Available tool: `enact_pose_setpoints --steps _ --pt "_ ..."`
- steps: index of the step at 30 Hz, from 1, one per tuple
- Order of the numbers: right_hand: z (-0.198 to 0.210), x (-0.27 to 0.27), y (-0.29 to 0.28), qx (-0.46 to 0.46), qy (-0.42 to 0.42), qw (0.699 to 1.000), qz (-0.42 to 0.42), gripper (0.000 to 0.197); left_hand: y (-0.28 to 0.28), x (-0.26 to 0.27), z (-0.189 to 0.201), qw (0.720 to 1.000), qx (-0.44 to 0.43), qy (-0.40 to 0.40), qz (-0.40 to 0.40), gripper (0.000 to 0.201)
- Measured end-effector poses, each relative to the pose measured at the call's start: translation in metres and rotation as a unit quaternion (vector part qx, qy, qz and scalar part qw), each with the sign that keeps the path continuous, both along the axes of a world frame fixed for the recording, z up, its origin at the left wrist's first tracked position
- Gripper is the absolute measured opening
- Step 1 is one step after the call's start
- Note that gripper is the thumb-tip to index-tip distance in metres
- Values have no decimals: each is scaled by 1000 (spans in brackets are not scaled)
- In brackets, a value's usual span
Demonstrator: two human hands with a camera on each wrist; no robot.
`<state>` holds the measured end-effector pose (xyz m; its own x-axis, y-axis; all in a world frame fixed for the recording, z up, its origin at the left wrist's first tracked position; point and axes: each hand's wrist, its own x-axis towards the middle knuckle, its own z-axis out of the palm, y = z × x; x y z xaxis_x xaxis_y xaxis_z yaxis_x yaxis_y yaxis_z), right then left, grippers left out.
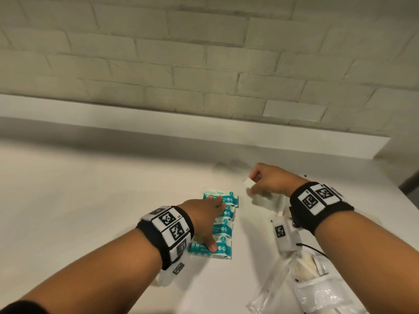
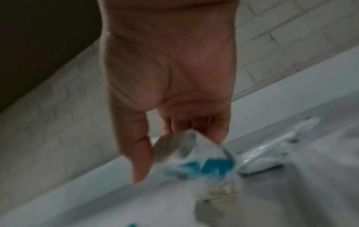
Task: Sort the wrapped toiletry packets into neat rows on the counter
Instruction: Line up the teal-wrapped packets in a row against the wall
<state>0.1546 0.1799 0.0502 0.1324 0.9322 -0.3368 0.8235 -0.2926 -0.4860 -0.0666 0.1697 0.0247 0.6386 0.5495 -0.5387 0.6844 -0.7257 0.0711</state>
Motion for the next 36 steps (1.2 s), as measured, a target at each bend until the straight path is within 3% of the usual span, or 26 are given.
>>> enact_pose_setpoints --steps 3,9,13,17,20,24,36 --pt "-1 -18 1 -61 56 996 36 23 0 1 0 1000 0 -1 0 116" --pt "-13 -21 5 -66 76 995 6 26 0 0 0 1000 -6 -7 3 116" --pt "-13 -21 5 -131 98 986 23 39 0 -1 0 1000 -7 -13 2 115" --pt "-10 -23 24 -16 108 994 -25 29 0 -1 0 1000 -9 -22 7 115" --pt "-12 -34 46 36 44 998 -22 27 -1 0 1 1000 -10 -19 6 115" --pt "-27 -52 60 15 -61 996 61 33 0 -1 1 1000 -17 -17 13 116" --pt "-24 -57 60 -64 -117 977 164 36 -2 0 0 1000 -11 -9 1 115"
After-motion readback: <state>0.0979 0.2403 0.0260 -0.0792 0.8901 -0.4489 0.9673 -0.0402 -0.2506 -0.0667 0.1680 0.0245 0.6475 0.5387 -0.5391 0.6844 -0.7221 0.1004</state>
